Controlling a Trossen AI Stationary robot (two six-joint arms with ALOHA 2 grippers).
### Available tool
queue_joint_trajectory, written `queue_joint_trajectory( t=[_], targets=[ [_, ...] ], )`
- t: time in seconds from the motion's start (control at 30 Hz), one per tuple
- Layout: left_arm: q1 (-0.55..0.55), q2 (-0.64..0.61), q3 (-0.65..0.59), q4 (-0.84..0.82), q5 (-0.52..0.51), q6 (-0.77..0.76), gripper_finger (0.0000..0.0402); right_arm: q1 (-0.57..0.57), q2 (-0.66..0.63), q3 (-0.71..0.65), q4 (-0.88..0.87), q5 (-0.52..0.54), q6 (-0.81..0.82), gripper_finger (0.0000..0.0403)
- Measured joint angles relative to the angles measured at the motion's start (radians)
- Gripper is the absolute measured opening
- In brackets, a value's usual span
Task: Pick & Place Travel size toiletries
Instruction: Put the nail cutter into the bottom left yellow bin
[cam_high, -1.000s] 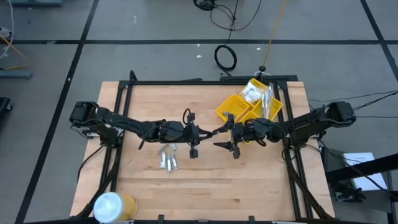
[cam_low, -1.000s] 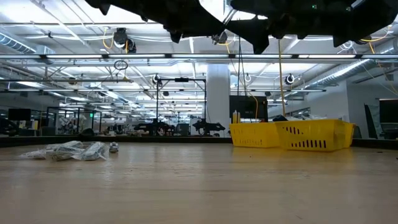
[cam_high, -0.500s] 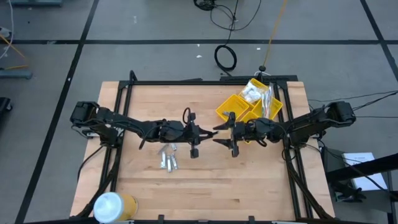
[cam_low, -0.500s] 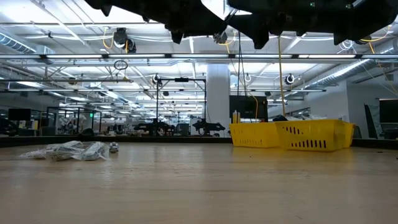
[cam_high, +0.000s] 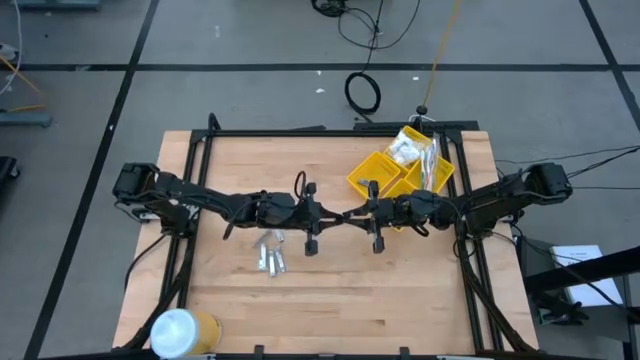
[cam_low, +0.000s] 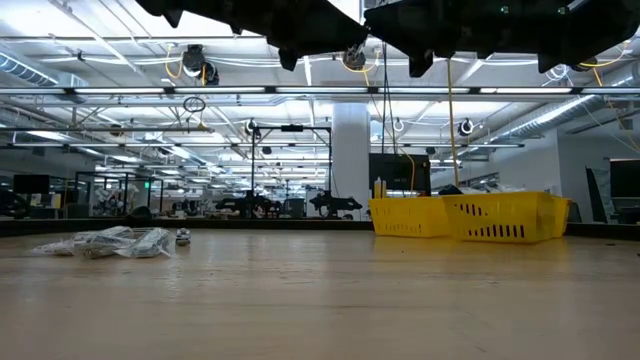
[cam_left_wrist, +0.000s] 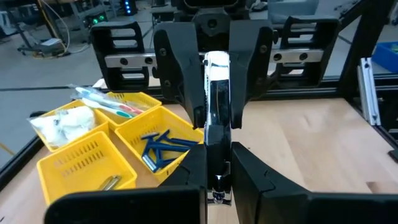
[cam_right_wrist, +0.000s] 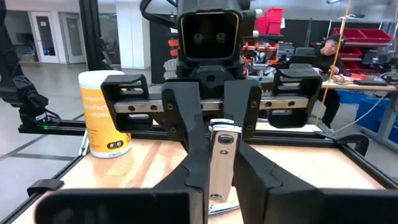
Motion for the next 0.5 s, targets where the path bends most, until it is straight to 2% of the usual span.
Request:
queue_joint_trajectory(
  t=[0.1,0.2,0.3,0.5],
  targets=[
    [0.0,0.0,0.0,-0.001,0.008,-0.01,0.0037,0.0,0.0,0.0,0.001,-0.001,0.001,0.0035],
    [0.0,0.0,0.0,0.005,-0.001,-0.09,0.0072,0.0,0.0,0.0,-0.001,-0.001,0.013,0.0035],
    [-0.001,0.0,0.001,0.007,-0.039,-0.156,0.0123,0.0,0.001,0.0,-0.024,0.02,0.013,0.0035],
    [-0.013,-0.003,0.041,0.018,-0.043,-0.157,0.025,-0.008,0.002,-0.001,-0.151,0.172,0.006,0.0035]
  ],
)
